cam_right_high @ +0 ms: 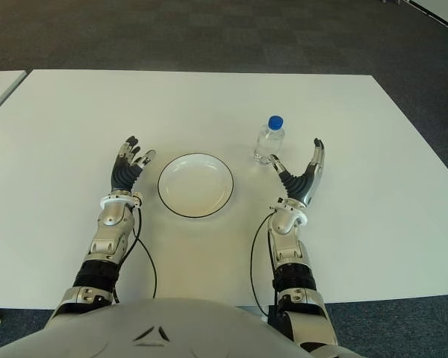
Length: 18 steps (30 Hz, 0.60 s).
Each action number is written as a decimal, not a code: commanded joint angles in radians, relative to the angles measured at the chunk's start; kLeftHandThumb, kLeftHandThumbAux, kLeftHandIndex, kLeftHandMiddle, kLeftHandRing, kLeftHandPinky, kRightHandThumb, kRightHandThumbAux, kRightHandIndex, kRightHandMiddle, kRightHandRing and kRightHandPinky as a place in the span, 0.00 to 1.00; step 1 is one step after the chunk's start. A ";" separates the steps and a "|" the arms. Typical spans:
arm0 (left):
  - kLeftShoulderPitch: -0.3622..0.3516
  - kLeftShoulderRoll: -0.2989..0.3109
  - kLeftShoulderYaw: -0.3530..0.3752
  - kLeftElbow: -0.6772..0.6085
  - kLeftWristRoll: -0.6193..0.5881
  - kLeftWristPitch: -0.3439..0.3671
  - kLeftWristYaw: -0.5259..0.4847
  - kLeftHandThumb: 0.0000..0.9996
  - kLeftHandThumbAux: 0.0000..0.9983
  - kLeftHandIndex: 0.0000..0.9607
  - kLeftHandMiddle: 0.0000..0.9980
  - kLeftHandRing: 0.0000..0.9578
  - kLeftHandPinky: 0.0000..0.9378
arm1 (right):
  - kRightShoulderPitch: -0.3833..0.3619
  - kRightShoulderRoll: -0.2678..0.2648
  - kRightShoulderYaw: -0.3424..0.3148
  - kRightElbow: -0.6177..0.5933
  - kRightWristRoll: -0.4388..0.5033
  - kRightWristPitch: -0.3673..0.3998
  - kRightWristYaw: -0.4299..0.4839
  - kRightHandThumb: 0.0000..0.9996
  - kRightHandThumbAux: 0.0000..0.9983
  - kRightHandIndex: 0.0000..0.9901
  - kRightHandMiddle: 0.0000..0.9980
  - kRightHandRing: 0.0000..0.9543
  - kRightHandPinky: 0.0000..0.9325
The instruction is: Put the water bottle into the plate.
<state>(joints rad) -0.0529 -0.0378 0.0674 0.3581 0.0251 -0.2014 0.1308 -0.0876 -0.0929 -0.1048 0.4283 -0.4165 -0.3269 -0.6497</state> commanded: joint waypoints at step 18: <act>0.016 0.005 -0.007 -0.008 0.012 0.011 0.008 0.15 0.64 0.05 0.03 0.01 0.03 | -0.077 -0.020 0.045 0.106 -0.026 0.171 -0.021 0.34 0.51 0.02 0.03 0.05 0.09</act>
<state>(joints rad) -0.0500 -0.0355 0.0624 0.3529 0.0287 -0.2015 0.1307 -0.1447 -0.1072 -0.0735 0.5025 -0.4320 -0.1810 -0.6667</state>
